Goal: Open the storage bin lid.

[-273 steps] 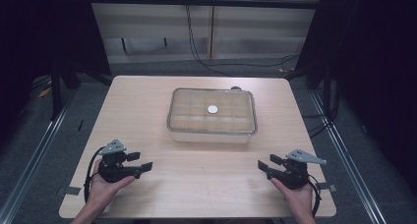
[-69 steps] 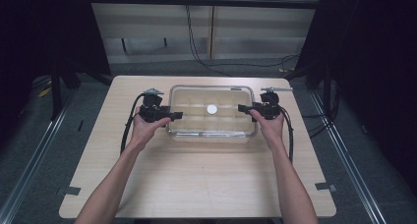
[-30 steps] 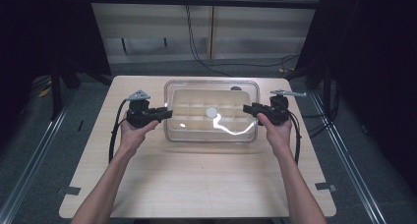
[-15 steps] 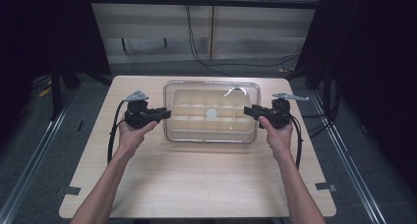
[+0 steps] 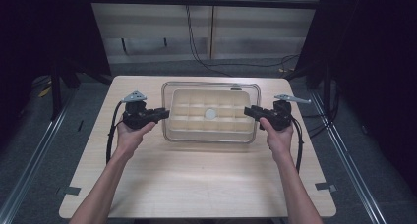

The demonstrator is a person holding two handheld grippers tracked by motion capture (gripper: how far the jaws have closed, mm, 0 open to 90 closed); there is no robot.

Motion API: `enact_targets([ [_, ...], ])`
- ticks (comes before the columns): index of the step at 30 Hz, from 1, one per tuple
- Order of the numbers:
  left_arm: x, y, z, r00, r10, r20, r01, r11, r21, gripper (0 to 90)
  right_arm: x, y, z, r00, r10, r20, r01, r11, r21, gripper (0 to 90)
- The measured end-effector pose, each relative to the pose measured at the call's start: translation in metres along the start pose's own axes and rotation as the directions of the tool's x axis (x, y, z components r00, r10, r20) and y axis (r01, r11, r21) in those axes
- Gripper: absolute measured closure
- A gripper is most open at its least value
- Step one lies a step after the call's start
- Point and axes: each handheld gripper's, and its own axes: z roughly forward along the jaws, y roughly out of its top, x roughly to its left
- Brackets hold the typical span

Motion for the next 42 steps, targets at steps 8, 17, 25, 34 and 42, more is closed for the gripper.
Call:
enact_targets([
  [8,-0.004,0.003,-0.009,0.9999,0.011,0.004,-0.011,0.9998,-0.018,74.3,0.005,0.001,-0.004,0.9999,-0.006,-0.010,0.006,1.000,-0.018,58.5],
  [17,-0.014,0.004,-0.011,0.9990,0.039,0.024,-0.039,0.9992,0.000,74.2,0.011,0.006,-0.024,0.9996,-0.019,-0.021,0.018,0.998,-0.052,61.0],
  [25,-0.020,0.007,-0.015,0.9987,0.043,0.029,-0.043,0.9991,-0.008,74.2,0.014,0.008,-0.033,0.9992,-0.033,-0.021,0.031,0.997,-0.073,61.3],
  [34,-0.020,0.006,-0.024,0.9994,0.028,0.019,-0.028,0.9994,-0.021,74.1,0.025,0.007,-0.035,0.9980,-0.058,-0.025,0.057,0.997,-0.056,62.1],
  [42,-0.023,0.004,-0.039,0.9996,0.023,0.014,-0.022,0.9989,-0.040,73.9,0.036,0.009,-0.041,0.9967,-0.057,-0.057,0.054,0.997,-0.060,63.8],
])
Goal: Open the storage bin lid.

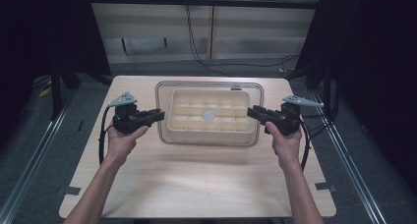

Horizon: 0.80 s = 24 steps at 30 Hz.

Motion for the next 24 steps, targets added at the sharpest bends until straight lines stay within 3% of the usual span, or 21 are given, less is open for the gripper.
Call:
enact_targets([
  [9,-0.006,-0.007,-0.007,0.9997,0.024,0.000,-0.024,0.9994,0.023,74.1,0.006,-0.005,-0.003,1.0000,-0.009,0.003,0.009,0.999,0.032,63.0],
  [16,-0.014,-0.013,-0.014,0.9996,0.027,0.003,-0.027,0.9994,0.024,74.3,0.009,-0.017,-0.008,0.9999,0.016,-0.007,-0.015,0.999,0.048,62.7],
  [24,-0.025,-0.017,-0.020,0.9975,0.070,0.011,-0.070,0.9972,0.027,74.3,0.020,-0.017,-0.023,1.0000,-0.006,0.004,0.006,0.999,0.052,62.4],
])
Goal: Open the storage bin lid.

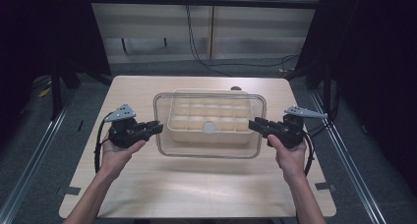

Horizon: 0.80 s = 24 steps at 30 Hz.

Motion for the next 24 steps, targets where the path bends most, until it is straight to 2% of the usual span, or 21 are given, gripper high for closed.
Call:
enact_targets([
  [2,-0.001,-0.003,0.000,0.9999,-0.012,0.003,0.012,0.9999,-0.001,74.4,0.002,-0.001,-0.002,1.0000,-0.007,0.002,0.007,1.000,-0.009,62.5],
  [4,-0.002,-0.004,0.000,1.0000,-0.005,0.000,0.005,1.0000,0.007,74.2,0.004,-0.002,-0.003,1.0000,0.001,0.000,-0.001,1.000,-0.013,62.5],
  [9,-0.005,-0.008,-0.001,1.0000,-0.001,0.003,0.001,0.9997,0.024,74.1,0.005,-0.009,-0.005,0.9999,0.012,-0.011,-0.012,1.000,0.009,62.9],
  [12,-0.006,-0.013,0.000,0.9997,-0.017,0.018,0.016,0.9990,0.042,74.1,0.007,-0.011,-0.007,1.0000,0.003,0.001,-0.003,1.000,0.018,63.0],
  [16,-0.011,-0.016,-0.003,0.9997,-0.017,0.019,0.016,0.9979,0.063,74.1,0.012,-0.015,-0.012,0.9999,-0.007,0.008,0.007,0.999,0.039,63.0],
  [24,-0.019,-0.019,-0.008,0.9996,0.002,0.027,-0.005,0.9965,0.084,74.3,0.014,-0.023,-0.018,0.9999,0.011,-0.001,-0.011,0.999,0.048,63.0],
])
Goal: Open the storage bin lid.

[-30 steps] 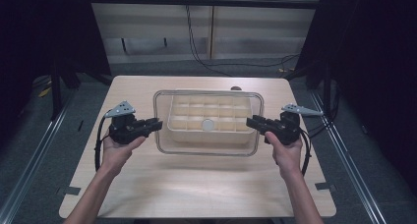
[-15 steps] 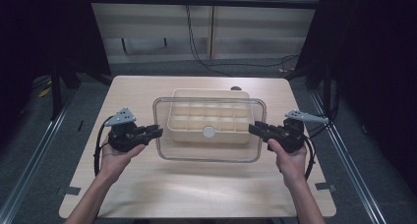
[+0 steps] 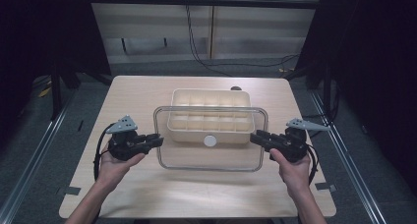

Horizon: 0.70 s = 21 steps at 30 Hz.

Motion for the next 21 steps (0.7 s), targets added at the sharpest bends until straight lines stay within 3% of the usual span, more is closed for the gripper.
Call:
enact_targets([
  [5,-0.006,-0.003,-0.003,0.9999,0.014,0.002,-0.014,0.9998,0.010,74.5,0.002,-0.005,-0.004,1.0000,0.000,-0.006,0.000,1.000,0.007,63.0],
  [11,-0.008,-0.011,-0.004,0.9988,-0.024,0.042,0.023,0.9995,0.024,75.1,0.005,-0.012,-0.009,1.0000,0.005,-0.003,-0.004,1.000,0.024,63.0],
  [21,-0.016,-0.023,-0.009,0.9986,-0.019,0.050,0.016,0.9988,0.047,75.4,0.009,-0.023,-0.013,0.9999,0.013,-0.011,-0.012,0.999,0.043,63.2],
])
